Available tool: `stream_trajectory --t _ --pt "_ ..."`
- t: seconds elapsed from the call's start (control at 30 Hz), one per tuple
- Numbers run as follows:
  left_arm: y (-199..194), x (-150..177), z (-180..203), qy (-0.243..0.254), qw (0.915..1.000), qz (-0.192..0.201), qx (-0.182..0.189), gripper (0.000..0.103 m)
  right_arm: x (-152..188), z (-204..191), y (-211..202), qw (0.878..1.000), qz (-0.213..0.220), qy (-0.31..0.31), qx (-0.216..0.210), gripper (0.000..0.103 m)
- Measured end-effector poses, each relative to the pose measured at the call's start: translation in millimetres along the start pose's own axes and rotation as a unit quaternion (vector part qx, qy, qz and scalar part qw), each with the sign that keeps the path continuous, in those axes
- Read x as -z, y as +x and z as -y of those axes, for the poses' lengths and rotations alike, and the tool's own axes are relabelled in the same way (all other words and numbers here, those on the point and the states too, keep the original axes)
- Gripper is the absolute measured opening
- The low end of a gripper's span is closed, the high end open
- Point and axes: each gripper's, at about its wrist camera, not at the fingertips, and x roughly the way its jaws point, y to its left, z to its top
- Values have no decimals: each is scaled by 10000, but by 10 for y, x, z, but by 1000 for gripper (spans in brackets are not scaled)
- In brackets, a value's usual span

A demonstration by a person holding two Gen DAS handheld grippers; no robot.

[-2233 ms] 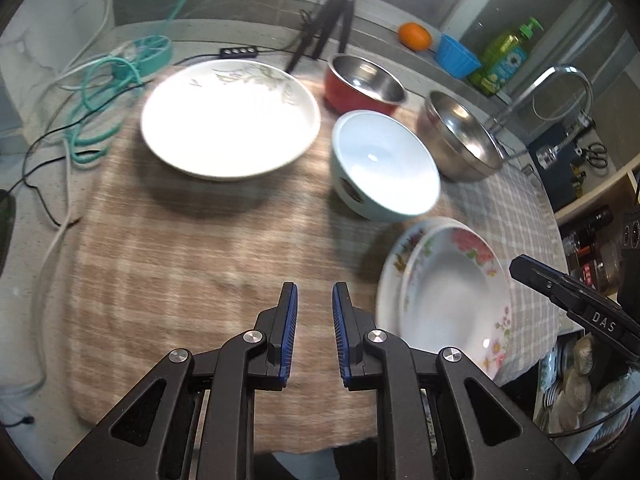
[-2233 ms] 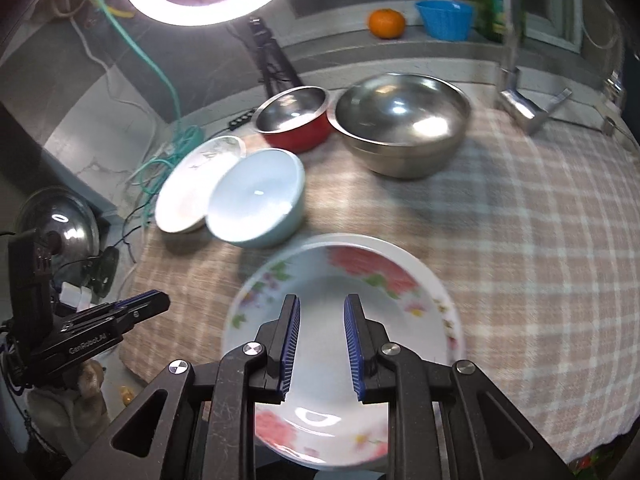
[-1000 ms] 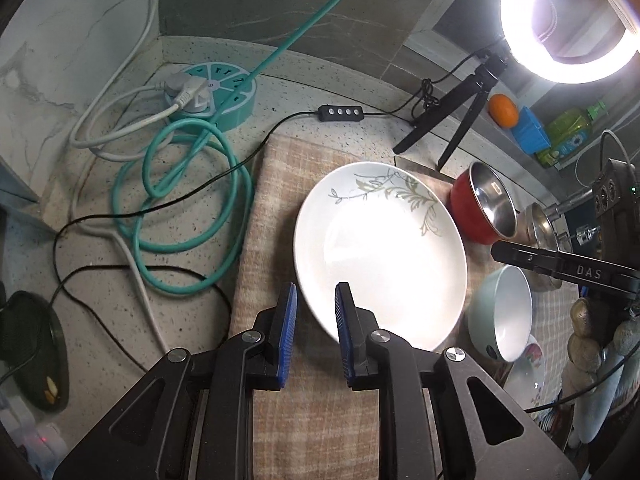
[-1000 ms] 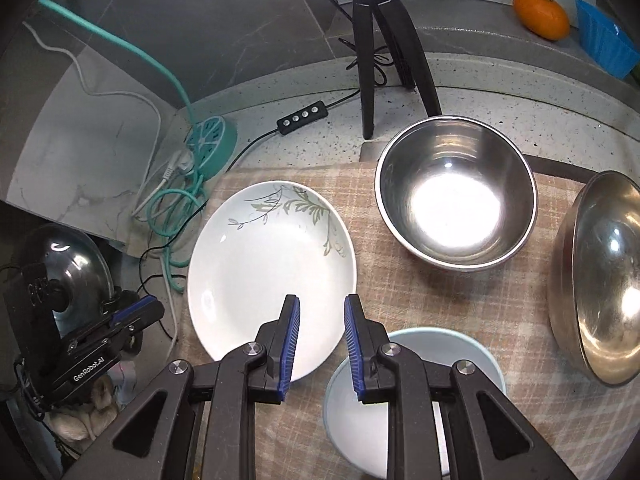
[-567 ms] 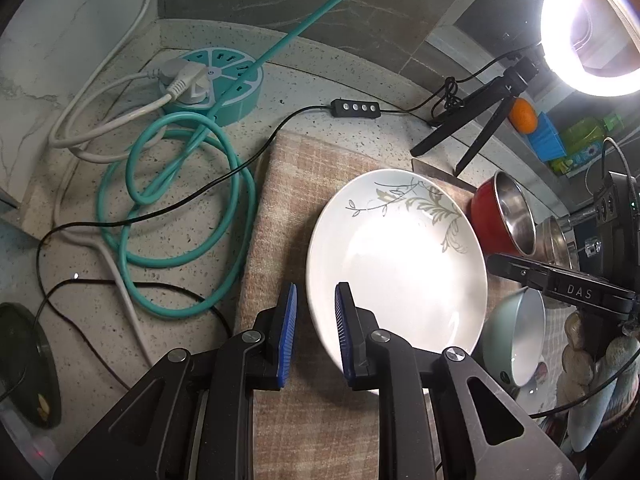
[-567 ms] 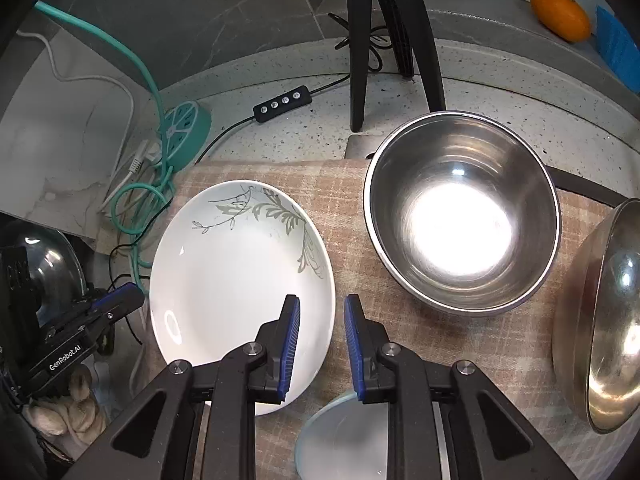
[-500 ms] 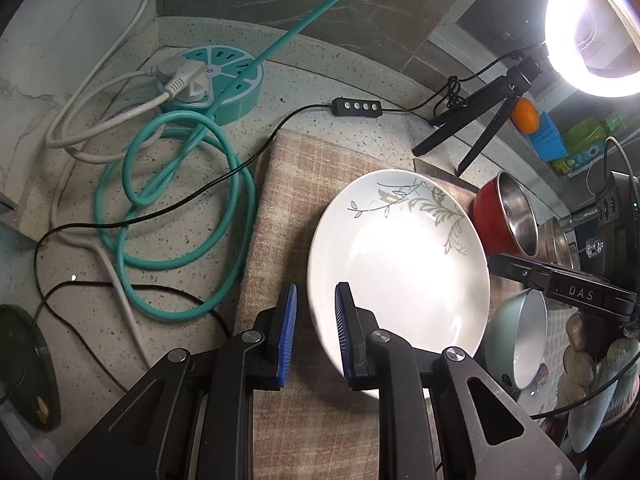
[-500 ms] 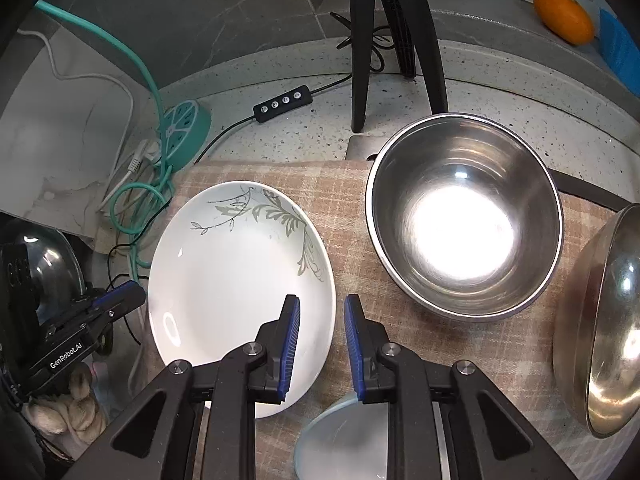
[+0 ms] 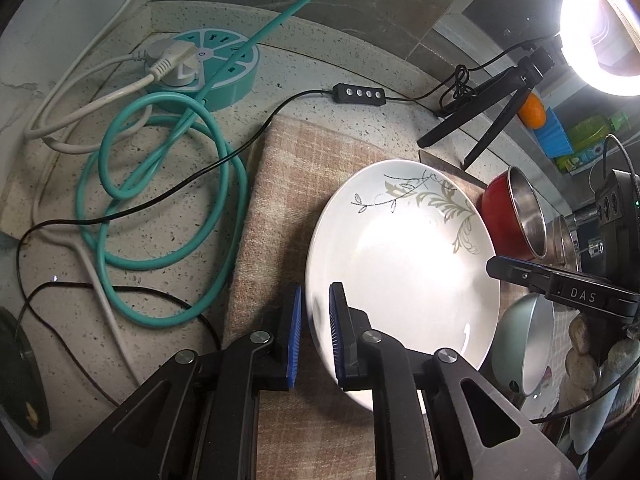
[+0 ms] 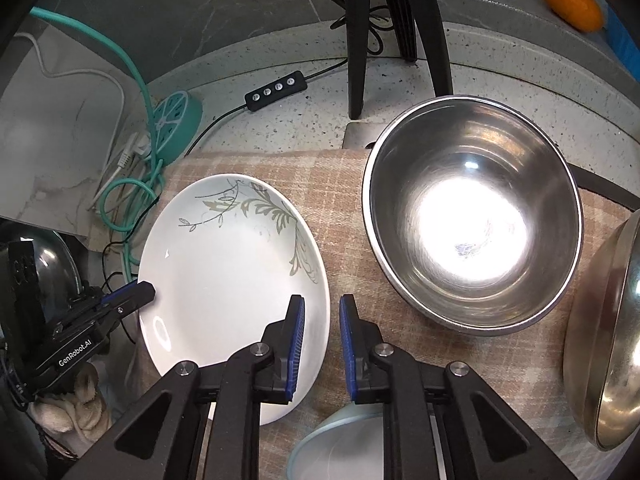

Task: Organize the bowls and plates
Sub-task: 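Close the left tool on the leaf-pattern plate rim and tilt it up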

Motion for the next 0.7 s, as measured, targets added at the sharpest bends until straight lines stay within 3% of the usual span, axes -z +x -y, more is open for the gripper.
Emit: stream_trajectory --t 0.43,0.7 --pt "14 7 -1 -38 9999 64 -81 6 11 2 65 10000 -54 16 53 5" --pt "-48 19 3 -84 9998 128 -135 6 34 28 28 9999 -41 97 -36 5"
